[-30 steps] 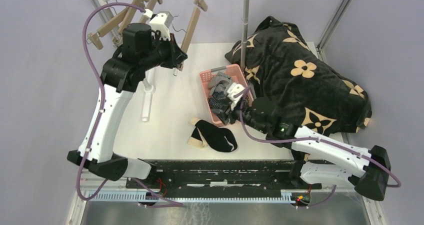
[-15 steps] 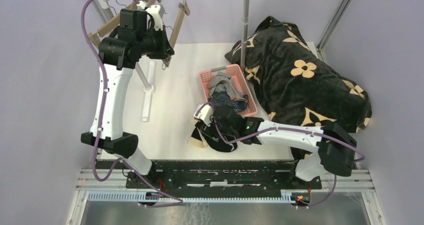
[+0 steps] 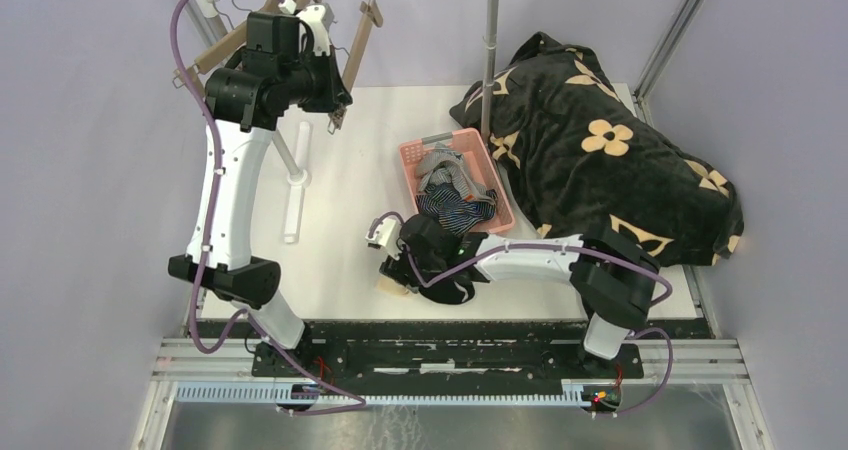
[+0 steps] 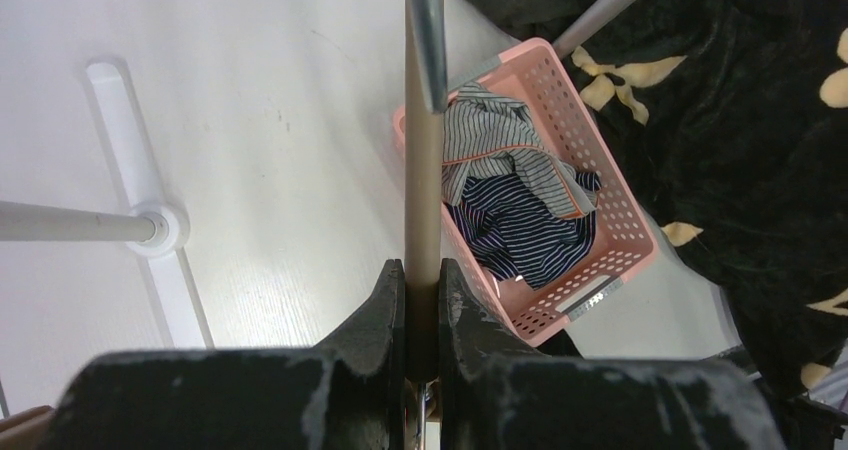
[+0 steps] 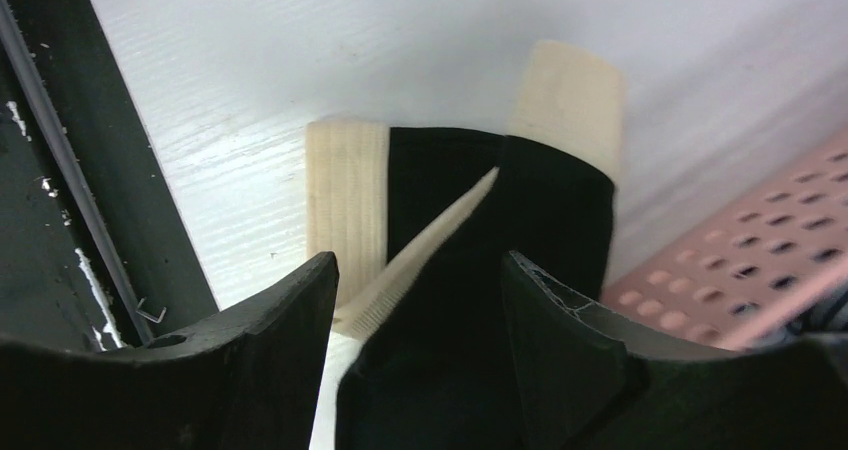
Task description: Remove the underwear clipped to the hanger
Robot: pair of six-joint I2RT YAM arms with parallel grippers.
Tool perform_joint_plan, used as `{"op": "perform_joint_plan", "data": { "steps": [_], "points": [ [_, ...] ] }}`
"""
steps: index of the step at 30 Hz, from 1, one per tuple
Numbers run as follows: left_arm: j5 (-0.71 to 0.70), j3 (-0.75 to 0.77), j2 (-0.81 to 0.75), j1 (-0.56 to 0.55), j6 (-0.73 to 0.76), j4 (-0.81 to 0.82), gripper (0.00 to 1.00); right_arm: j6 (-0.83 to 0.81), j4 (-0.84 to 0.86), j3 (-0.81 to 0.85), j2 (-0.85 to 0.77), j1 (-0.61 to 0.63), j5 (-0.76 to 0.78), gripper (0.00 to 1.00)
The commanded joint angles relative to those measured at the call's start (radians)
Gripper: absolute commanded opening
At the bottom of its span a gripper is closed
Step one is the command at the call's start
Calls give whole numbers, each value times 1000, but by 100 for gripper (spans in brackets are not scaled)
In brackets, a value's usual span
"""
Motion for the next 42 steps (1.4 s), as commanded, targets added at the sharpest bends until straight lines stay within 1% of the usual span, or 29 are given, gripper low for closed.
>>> {"op": "perform_joint_plan", "data": {
  "steps": [1,4,7,11,13,14,15,18,20,28,32,35,38,42],
  "points": [
    [-16,46,8,0,-25,93,3,34,50,55,78,7,-112,70],
    [-14,62,17,0,-32,106,3,33,26,85,144,7,-138,66],
    [-6,78,23,-1,-40,115,3,32,-8,121,211,6,-184,56],
    [-22,49,-3,-1,-50,169,3,34,-45,158,271,5,-251,42],
    [-32,53,-5,-1,-51,184,3,32,-63,178,292,5,-278,26],
    [-32,53,-6,-2,-53,193,3,30,-82,191,304,5,-291,13],
    [-29,53,-8,-2,-56,204,3,27,-98,206,312,5,-298,3],
    [-30,55,-10,0,-62,226,3,23,-101,215,293,6,-295,1],
    [-35,61,-8,-1,-61,233,3,28,-68,178,240,6,-271,1],
    [-39,142,25,-1,-61,264,3,7,-38,98,14,43,-57,1],
    [-58,142,33,-1,-58,318,3,5,7,49,-118,54,-18,1],
    [-77,142,51,0,-50,329,3,-4,12,36,-185,53,26,1],
    [-84,145,76,2,-47,335,3,-23,6,28,-238,54,101,1],
    [-85,146,98,2,-48,368,3,-67,38,4,-321,54,213,1]
  ]
}}
